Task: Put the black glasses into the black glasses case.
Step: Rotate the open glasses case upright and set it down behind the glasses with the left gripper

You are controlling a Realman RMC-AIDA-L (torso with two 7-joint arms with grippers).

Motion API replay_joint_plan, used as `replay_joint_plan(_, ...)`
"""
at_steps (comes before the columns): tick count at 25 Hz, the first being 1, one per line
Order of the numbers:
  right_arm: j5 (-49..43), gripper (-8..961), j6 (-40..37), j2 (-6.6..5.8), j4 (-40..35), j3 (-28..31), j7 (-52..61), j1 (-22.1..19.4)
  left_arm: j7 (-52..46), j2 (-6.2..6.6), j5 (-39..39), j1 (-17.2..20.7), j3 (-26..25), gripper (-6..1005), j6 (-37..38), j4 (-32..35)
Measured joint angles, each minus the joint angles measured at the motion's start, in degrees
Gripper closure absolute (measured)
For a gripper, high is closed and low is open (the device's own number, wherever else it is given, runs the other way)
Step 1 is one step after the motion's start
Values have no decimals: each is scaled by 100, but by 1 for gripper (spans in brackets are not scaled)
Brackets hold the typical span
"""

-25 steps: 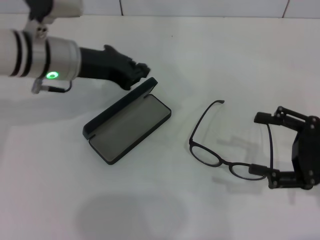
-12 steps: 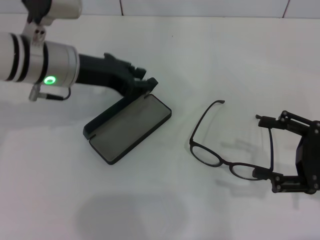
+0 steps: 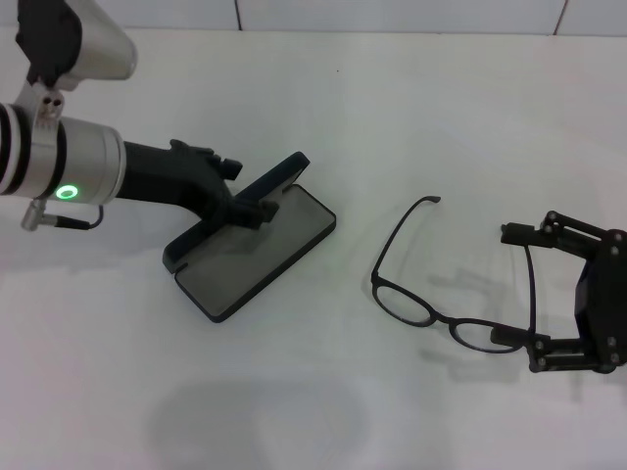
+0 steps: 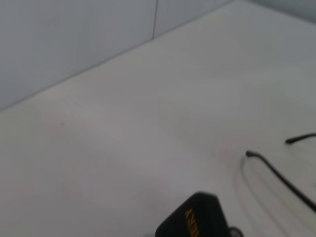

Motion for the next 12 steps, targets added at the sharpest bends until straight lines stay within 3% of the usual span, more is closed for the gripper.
replay_joint_plan(1,-16,69,4,0,0,2,0,4,6,-2,52,3,3,282,-3,-2)
replay_joint_plan(7,-72,69,10,3,-1,28,-3,6,-13,-3,254,-17,21,222,-6,-36)
replay_joint_plan(10,-73,69,11,5,4,34,-32,4,-15,-1,271,-23,22,457,-8,-36)
replay_joint_plan(12,-74,69,10,6,22,39,-90,-7,-5,0,274,-25,19,499,-14,-29)
